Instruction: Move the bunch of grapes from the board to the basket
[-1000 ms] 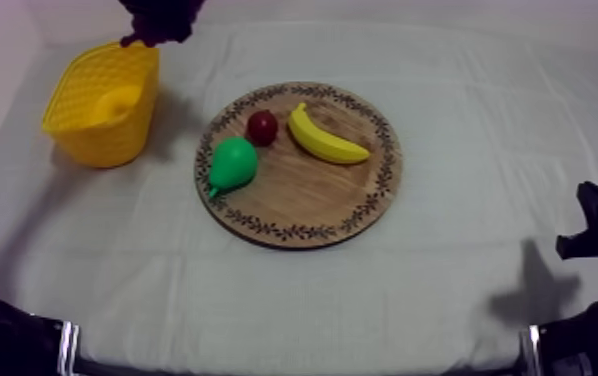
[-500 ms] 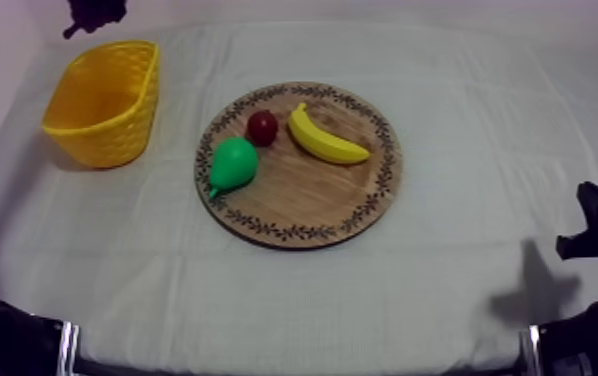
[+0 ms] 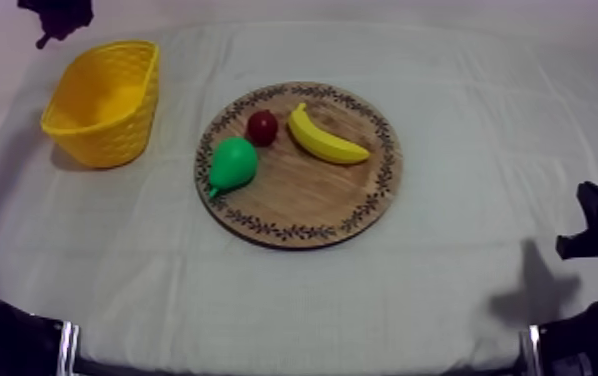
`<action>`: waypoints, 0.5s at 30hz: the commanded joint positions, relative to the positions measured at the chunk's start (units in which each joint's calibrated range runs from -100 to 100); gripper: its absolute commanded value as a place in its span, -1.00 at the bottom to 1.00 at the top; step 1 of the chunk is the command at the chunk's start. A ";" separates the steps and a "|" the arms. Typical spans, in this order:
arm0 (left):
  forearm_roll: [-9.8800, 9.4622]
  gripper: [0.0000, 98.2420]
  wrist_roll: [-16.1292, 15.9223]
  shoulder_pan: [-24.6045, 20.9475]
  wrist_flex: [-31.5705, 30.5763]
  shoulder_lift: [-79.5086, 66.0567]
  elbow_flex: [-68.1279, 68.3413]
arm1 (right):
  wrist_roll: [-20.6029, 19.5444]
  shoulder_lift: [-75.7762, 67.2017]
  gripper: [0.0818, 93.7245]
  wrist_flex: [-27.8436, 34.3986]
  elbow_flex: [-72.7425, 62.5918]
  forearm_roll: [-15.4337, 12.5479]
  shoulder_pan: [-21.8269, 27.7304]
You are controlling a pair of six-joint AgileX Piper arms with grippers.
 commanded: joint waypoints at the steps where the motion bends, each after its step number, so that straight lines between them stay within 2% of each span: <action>1: 0.17 0.11 0.07 0.02 -0.02 0.78 0.35 | 0.01 0.00 -0.99 0.00 -0.04 -0.02 0.02; 15: 1.02 0.04 -0.02 0.27 -5.28 7.30 6.77 | 0.01 0.00 -0.99 0.00 -0.04 -0.02 0.02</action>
